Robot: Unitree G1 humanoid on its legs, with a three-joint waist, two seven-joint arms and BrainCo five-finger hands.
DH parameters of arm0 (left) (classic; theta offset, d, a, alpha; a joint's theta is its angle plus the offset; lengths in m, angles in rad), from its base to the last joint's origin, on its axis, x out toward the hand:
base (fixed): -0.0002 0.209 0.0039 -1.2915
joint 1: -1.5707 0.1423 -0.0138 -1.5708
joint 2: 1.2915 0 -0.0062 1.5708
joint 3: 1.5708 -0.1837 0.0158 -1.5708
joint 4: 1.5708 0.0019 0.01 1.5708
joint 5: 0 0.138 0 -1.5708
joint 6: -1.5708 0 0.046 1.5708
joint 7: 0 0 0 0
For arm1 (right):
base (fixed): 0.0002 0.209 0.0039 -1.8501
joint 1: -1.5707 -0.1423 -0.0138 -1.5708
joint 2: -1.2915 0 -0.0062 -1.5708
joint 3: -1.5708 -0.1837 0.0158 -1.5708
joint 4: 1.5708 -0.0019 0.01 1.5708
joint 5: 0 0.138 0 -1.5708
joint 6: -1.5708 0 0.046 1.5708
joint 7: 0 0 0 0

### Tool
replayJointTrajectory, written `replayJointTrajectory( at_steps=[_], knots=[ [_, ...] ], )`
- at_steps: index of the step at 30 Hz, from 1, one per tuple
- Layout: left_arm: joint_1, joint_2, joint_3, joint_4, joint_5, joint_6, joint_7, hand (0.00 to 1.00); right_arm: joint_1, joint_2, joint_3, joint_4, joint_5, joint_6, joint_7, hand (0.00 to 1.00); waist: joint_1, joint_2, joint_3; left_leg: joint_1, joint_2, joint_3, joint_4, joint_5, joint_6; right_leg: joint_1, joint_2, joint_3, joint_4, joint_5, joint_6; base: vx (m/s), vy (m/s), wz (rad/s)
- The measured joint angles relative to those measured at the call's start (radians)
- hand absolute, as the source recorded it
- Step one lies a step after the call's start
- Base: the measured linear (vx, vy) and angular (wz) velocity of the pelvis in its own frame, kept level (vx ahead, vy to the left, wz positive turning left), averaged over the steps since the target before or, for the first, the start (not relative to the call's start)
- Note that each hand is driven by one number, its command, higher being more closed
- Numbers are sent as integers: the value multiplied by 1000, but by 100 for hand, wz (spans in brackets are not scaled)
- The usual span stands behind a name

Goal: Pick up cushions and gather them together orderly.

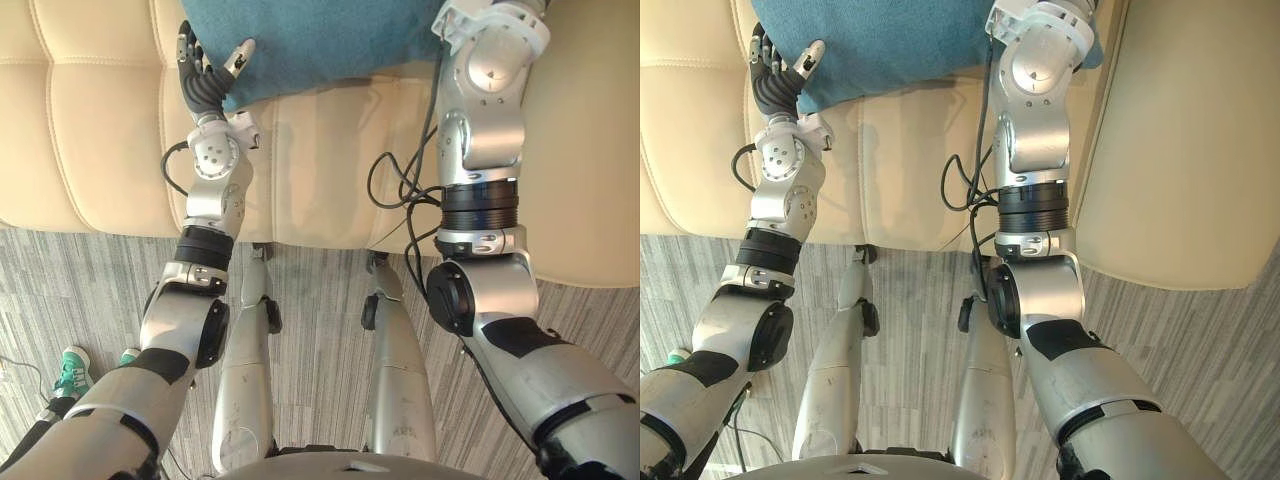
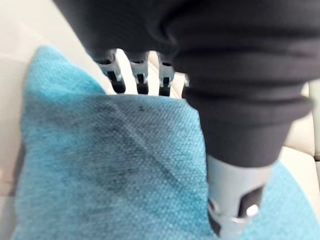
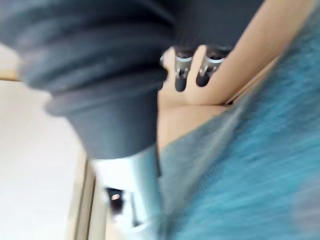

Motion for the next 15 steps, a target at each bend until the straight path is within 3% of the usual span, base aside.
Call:
replayJointTrajectory(
  at_steps=[4, 6, 10, 15],
  knots=[
    [19, 31, 19, -48, -8, -8, 0, 0, 60, 1, -6, -93, 34, -43, 7, 0, -1, 0, 0, 33, 6, -1, 0, -1, -1, 2, -1, 0, 69, -42, -9, -19, -135, 2],
    [20, 82, 24, -59, -8, -8, 0, 0, 106, -1, -19, -111, 58, -61, 18, 0, -3, -1, 0, 49, 10, -2, 0, -4, -4, 5, 1, -1, 97, -55, -14, -32, -121, 0],
    [84, 170, 93, -143, -5, -8, -2, 0, 252, -26, -37, -143, 110, -61, 72, 0, -5, -3, 1, 105, 15, 3, -1, -15, -11, 49, 4, 0, 115, -67, -17, -38, -125, -2],
    [283, 209, 141, -227, -3, -10, -18, 0, 502, -40, -39, -279, 135, -79, 144, 0, -6, -4, 2, 227, 13, 8, 0, -33, 3, 167, 3, 0, 122, -94, -17, 7, -104, 1]
  ],
)
